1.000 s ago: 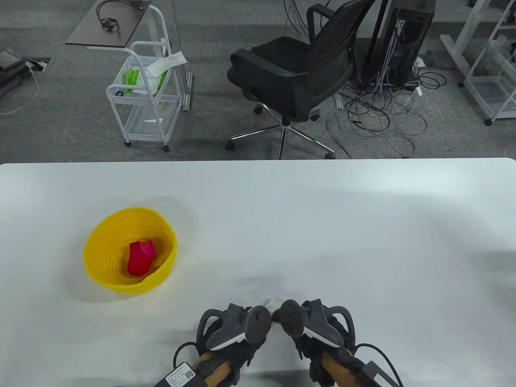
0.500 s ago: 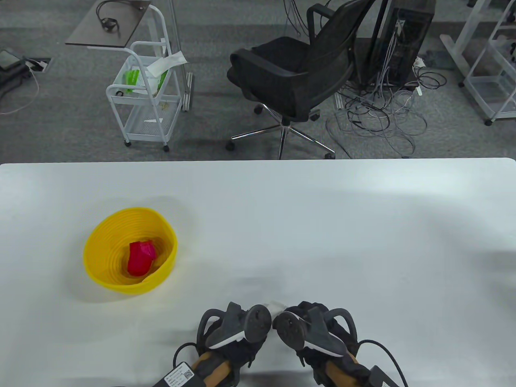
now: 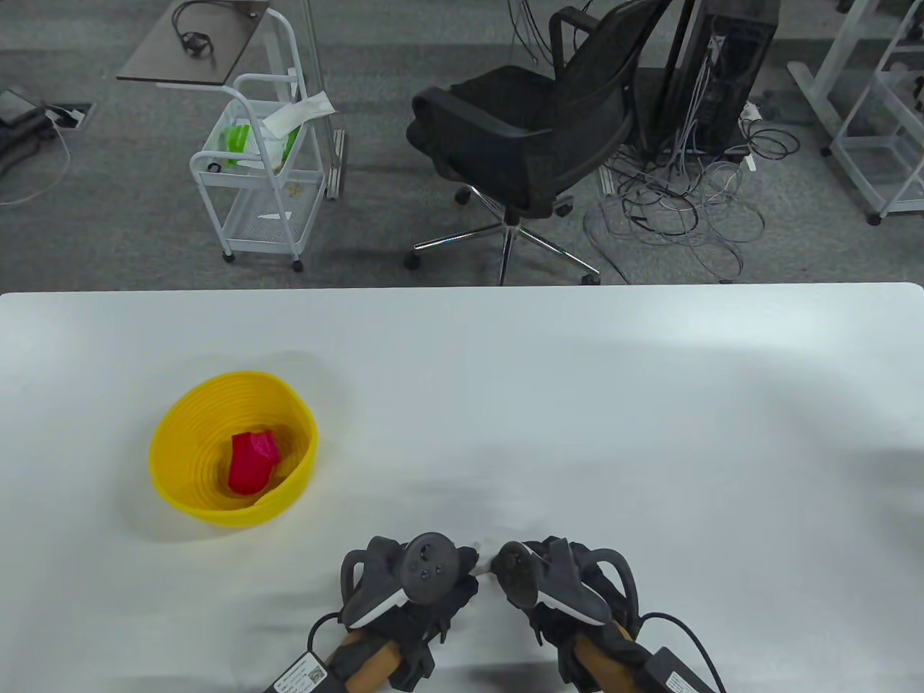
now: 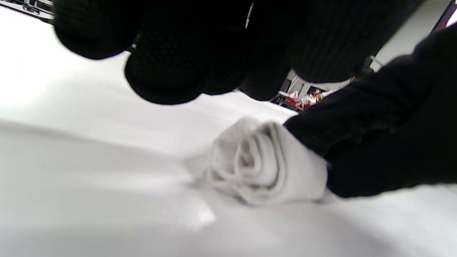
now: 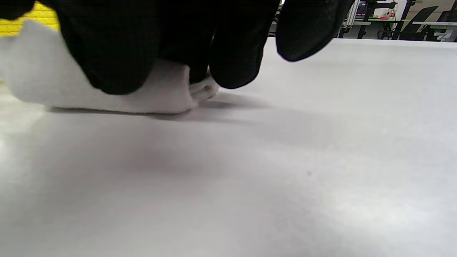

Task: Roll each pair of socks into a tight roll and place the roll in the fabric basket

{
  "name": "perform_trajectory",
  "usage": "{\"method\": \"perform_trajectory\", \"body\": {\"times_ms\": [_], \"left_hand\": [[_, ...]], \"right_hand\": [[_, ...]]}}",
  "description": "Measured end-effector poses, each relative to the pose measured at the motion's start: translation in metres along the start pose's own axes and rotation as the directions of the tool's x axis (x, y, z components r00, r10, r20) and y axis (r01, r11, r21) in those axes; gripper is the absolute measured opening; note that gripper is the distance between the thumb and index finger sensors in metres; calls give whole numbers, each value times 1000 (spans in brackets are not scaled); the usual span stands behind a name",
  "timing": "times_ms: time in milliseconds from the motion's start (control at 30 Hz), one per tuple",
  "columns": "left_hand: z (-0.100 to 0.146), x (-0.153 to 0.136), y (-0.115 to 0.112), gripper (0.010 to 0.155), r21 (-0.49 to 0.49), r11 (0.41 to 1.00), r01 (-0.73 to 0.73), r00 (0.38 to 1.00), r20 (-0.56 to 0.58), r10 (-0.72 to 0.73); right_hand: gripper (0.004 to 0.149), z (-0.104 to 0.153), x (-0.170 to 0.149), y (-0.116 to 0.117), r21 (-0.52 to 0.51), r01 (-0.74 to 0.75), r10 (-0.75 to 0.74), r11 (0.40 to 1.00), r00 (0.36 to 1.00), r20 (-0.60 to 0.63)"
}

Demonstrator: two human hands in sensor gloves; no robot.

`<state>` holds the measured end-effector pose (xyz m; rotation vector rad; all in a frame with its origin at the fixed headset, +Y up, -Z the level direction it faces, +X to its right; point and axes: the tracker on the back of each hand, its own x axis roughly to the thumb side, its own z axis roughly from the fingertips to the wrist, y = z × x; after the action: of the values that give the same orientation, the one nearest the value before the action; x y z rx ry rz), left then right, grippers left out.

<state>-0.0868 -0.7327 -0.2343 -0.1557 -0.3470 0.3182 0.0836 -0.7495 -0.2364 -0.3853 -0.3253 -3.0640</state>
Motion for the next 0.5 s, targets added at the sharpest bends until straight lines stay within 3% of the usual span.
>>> {"method": "perform_trajectory", "body": {"times_ms": [233, 400, 500], "left_hand": [[-10, 5, -32, 67, -122, 980, 160, 987, 16, -159], [-11, 4, -35, 56, -124, 983, 133, 991, 15, -133], [-11, 4, -35, 54, -125, 982, 141, 990, 19, -140]], "right_hand": [[47, -4, -9, 2, 3, 117, -117, 993, 993, -12], [43, -4, -17, -5, 21, 184, -184, 983, 983, 4], [42, 1, -24, -21, -65, 242, -242, 968, 970, 16]]}}
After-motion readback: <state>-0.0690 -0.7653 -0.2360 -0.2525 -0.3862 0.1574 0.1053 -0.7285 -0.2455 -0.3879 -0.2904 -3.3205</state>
